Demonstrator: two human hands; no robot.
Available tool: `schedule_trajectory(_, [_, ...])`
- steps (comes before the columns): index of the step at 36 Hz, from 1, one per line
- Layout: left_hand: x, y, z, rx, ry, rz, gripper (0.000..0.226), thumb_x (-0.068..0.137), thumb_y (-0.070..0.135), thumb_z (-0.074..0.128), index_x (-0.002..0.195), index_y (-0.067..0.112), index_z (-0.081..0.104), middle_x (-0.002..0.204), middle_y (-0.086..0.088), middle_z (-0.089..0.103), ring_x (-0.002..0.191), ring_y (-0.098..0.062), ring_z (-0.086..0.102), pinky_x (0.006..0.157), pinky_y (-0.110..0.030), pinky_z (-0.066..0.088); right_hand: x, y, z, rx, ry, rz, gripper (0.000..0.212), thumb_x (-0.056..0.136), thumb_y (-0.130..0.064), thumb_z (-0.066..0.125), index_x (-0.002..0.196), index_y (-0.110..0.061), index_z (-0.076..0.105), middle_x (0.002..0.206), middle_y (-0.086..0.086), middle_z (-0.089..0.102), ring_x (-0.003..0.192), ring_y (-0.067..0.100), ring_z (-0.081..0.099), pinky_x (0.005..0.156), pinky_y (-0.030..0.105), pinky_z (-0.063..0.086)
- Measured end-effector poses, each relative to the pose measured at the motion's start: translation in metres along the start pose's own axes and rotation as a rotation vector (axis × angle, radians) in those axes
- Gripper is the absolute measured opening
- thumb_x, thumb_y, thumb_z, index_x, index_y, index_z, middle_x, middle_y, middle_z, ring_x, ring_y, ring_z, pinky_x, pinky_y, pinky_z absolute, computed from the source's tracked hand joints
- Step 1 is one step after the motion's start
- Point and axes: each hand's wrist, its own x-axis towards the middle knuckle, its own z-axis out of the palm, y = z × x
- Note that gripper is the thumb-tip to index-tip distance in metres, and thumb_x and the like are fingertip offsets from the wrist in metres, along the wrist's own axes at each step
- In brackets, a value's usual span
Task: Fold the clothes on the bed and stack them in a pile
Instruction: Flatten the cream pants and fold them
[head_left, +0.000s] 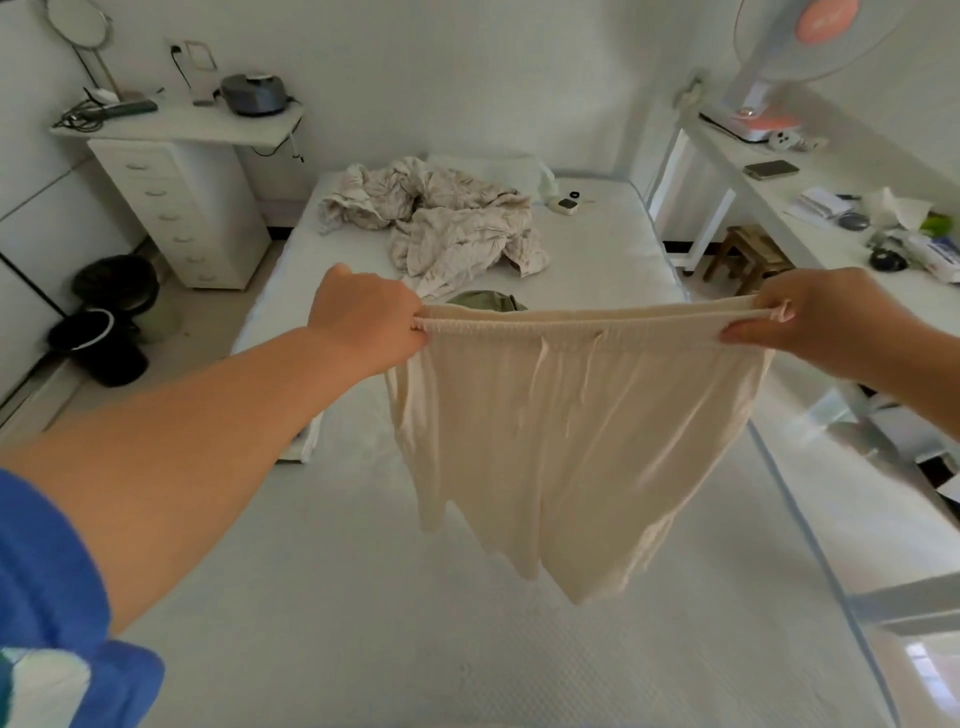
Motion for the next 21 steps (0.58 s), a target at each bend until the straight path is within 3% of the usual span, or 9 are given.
schedule_trajectory(4, [0.002, -0.002, -0.007, 0.05, 0.04, 0.003, 0.025, 0.087, 0.037, 0.049, 0.07, 0.023, 0.061, 0.063, 0.002, 0.039, 0.062, -0.021, 0.041, 0.067, -0.033, 0.027, 0.002, -0.001, 0.003, -0.085, -0.073, -0.001, 0.043, 0.068, -0.055, 0.068, 0.088, -0.017, 0.067, 0.068, -0.01, 0.051, 0.065, 0.009, 0.046, 0.064, 0.029, 0.038])
schedule_trajectory(8, [0.003, -0.007, -0.008, -0.052, 0.076, 0.0, 0.018, 0.084, 0.026, 0.056, 0.076, 0.013, 0.066, 0.091, -0.008, 0.05, 0.077, -0.026, 0.046, 0.073, -0.037, 0.033, 0.001, -0.002, 0.005, -0.127, -0.159, -0.038, 0.045, 0.078, -0.05, 0.064, 0.108, -0.017, 0.068, 0.082, -0.004, 0.055, 0.08, 0.016, 0.05, 0.073, 0.029, 0.039])
schedule_trajectory(12, [0.003, -0.013, -0.003, -0.044, 0.095, 0.036, 0.026, 0.084, 0.03, 0.057, 0.091, 0.01, 0.072, 0.109, -0.01, 0.055, 0.099, -0.03, 0.048, 0.079, -0.039, 0.033, -0.002, -0.001, 0.007, -0.303, -0.147, -0.05, 0.042, 0.088, -0.051, 0.05, 0.112, -0.021, 0.066, 0.098, -0.001, 0.062, 0.09, 0.017, 0.054, 0.075, 0.028, 0.041])
schedule_trajectory(13, [0.004, -0.014, -0.002, -0.041, 0.064, 0.028, 0.025, 0.085, 0.031, 0.055, 0.087, 0.012, 0.071, 0.108, -0.009, 0.058, 0.097, -0.029, 0.051, 0.078, -0.039, 0.035, -0.003, -0.002, 0.008, -0.348, -0.136, -0.033, 0.043, 0.088, -0.054, 0.049, 0.11, -0.023, 0.067, 0.1, -0.001, 0.064, 0.092, 0.017, 0.055, 0.072, 0.028, 0.04])
schedule_trajectory(15, [0.006, -0.015, 0.001, -0.079, -0.017, -0.032, 0.024, 0.084, 0.028, 0.053, 0.068, 0.013, 0.063, 0.083, -0.007, 0.063, 0.071, -0.025, 0.055, 0.062, -0.033, 0.04, -0.003, -0.003, 0.011, -0.319, -0.115, 0.018, 0.042, 0.085, -0.056, 0.053, 0.104, -0.023, 0.07, 0.095, -0.001, 0.067, 0.086, 0.017, 0.056, 0.066, 0.028, 0.037])
schedule_trajectory(17, [0.009, -0.017, 0.004, -0.191, -0.081, -0.114, 0.027, 0.081, 0.025, 0.055, 0.058, 0.011, 0.054, 0.059, -0.005, 0.054, 0.052, -0.02, 0.047, 0.047, -0.027, 0.032, -0.003, -0.005, 0.014, -0.16, -0.081, 0.07, 0.035, 0.082, -0.05, 0.061, 0.096, -0.019, 0.072, 0.081, 0.0, 0.065, 0.074, 0.016, 0.053, 0.063, 0.028, 0.037])
schedule_trajectory(21, [0.011, -0.023, 0.008, -0.411, -0.033, -0.173, 0.037, 0.077, 0.025, 0.066, 0.049, 0.01, 0.047, 0.05, -0.005, 0.045, 0.047, -0.017, 0.039, 0.044, -0.028, 0.024, -0.009, -0.01, 0.022, 0.035, -0.011, 0.147, 0.023, 0.08, -0.042, 0.067, 0.073, -0.022, 0.06, 0.069, -0.006, 0.053, 0.062, 0.01, 0.046, 0.052, 0.023, 0.031])
